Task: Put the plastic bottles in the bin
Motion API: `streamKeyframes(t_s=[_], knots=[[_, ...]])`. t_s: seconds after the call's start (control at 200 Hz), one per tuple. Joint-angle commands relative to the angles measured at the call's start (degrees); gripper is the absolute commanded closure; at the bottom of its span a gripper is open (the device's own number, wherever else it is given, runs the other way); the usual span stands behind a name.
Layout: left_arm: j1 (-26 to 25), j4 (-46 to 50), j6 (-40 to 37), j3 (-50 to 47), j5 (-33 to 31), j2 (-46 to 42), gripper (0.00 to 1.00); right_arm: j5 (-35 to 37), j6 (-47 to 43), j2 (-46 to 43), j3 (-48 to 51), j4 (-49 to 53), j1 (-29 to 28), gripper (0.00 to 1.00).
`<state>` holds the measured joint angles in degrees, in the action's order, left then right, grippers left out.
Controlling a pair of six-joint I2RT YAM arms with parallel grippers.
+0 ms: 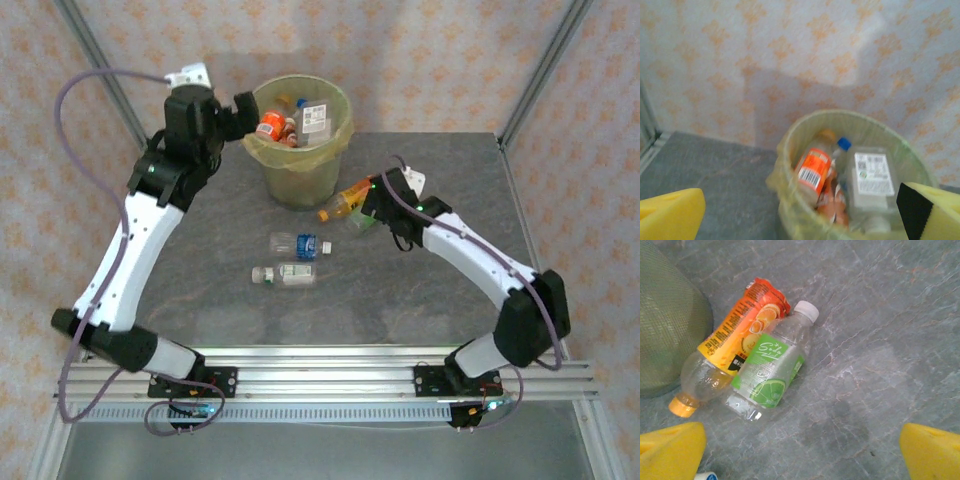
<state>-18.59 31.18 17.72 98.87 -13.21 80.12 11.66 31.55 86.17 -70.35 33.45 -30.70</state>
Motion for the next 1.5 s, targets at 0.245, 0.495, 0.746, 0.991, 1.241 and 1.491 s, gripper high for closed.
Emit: streamKeyframes(t_s=[0.245,0.495,0.746,0.991,1.241,1.491], knots=[[0.71,-2.19,10.98,-17.88,-7.66,-13.11,0.00,-5.94,3.16,15.21,-10.30,0.89,3.30,0.01],[0.66,-2.10,11.60,-20.99,-10.04,-16.34,0.00,-7.67,2.94,21.11,-12.10,-0.93,4.24,0.04],[0.66,-2.18,11.73,-21.43,-10.62,-16.40,0.00,-9.29,1.71,25.21,-14.87,-1.90,4.77,0.05],[0.66,-2.09,11.82,-21.08,-10.01,-15.19,0.00,-9.20,1.45,27.49,-15.92,-1.53,5.03,0.09],[0.66,-2.18,11.84,-20.80,-9.99,-15.08,0.00,-11.43,2.02,27.10,-11.82,-3.27,7.51,0.19],[0.66,-2.37,12.16,-20.90,-10.09,-14.88,0.00,-11.15,0.13,25.94,-8.91,-3.18,8.55,0.19]])
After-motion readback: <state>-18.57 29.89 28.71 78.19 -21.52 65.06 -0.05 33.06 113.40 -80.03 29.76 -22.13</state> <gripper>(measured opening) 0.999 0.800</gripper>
